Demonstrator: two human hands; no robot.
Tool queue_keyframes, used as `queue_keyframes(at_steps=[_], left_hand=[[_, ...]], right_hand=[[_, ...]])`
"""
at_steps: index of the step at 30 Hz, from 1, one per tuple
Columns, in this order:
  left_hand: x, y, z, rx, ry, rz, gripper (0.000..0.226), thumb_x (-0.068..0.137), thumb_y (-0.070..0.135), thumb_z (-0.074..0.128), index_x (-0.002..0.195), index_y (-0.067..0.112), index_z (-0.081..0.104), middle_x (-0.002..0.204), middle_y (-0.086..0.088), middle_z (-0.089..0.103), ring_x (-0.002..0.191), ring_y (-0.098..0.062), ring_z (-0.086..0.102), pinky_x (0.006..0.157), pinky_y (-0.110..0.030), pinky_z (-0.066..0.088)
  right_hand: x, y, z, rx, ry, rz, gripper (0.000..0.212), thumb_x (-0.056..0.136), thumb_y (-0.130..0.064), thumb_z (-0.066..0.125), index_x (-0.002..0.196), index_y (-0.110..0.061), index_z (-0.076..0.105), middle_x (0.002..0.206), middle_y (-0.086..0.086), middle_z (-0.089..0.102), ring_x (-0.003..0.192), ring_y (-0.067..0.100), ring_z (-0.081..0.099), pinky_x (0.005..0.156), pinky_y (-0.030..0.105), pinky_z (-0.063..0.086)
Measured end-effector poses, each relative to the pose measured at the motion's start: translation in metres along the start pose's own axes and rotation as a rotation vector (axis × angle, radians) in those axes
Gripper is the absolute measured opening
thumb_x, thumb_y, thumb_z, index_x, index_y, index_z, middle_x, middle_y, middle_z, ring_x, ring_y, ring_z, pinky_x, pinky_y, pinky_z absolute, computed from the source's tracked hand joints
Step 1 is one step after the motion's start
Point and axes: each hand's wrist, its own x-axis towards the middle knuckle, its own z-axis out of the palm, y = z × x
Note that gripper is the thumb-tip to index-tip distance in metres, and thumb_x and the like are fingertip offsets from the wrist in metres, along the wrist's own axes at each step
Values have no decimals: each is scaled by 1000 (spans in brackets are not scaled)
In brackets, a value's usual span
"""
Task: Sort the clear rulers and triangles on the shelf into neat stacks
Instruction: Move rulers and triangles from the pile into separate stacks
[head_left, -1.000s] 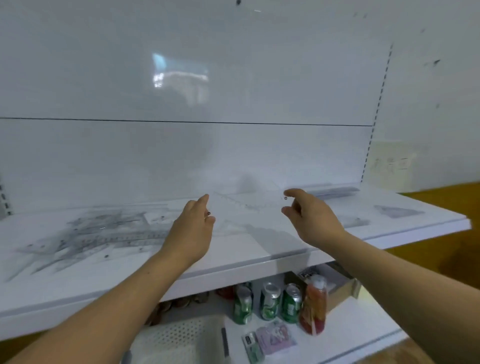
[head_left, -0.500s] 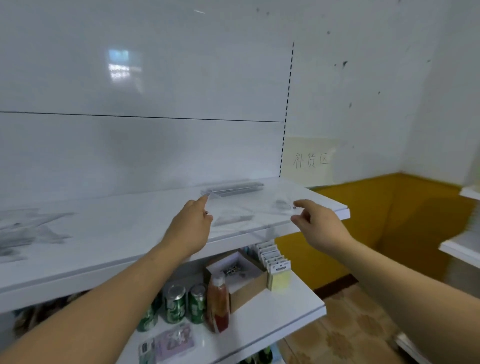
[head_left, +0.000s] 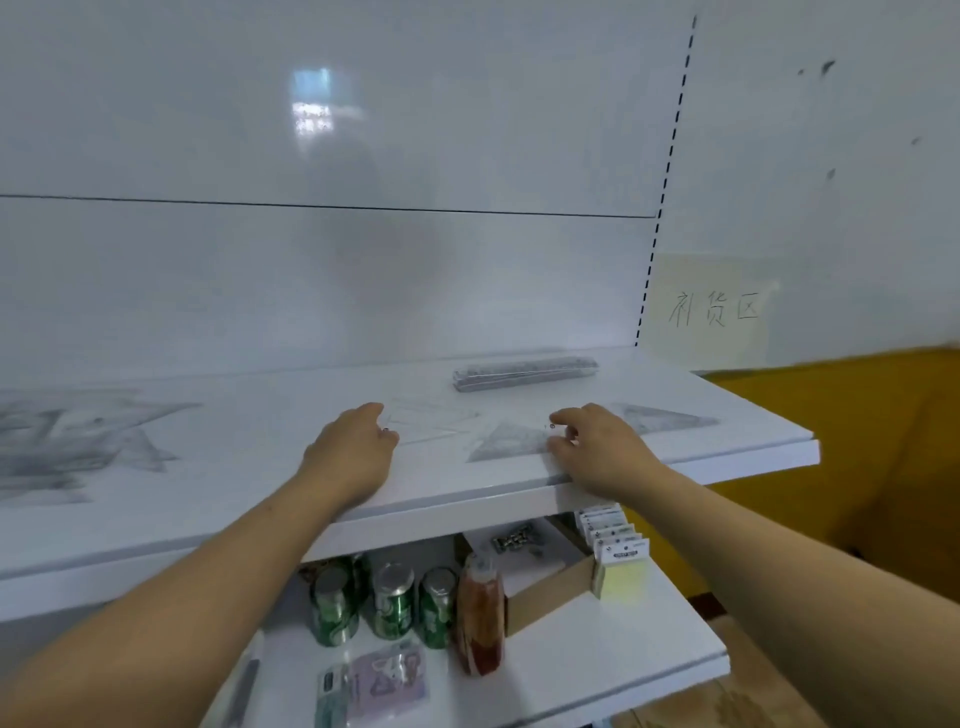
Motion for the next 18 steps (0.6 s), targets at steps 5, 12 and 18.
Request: queue_keyframes(at_steps=[5, 12, 18], left_hand=[[19, 4, 0, -27, 14, 25, 48, 99, 29, 39, 145, 15, 32, 138, -6, 47, 124, -26, 45, 104, -35, 35], [25, 36, 16, -19, 16, 72, 47, 99, 27, 40, 144, 15, 34, 127, -6, 52, 116, -25, 49, 102, -36, 38], [20, 101, 53, -42, -6, 168, 45, 98, 24, 42, 142, 19, 37, 98, 0, 56, 98, -23, 54, 91, -37, 45]], right_hand=[[22, -5, 8, -110, -72, -11, 40, 95, -38, 40, 129, -23, 55, 129, 4, 48, 119, 24, 47, 99, 38, 41], [12, 22, -3, -137, 23, -159, 58, 91, -53, 46, 139, -20, 44, 137, 1, 43, 128, 20, 37, 104, 34, 31], [16, 110, -41, -182, 25, -43, 65, 88, -60, 45, 141, -22, 41, 144, 2, 40, 131, 21, 36, 106, 37, 30]])
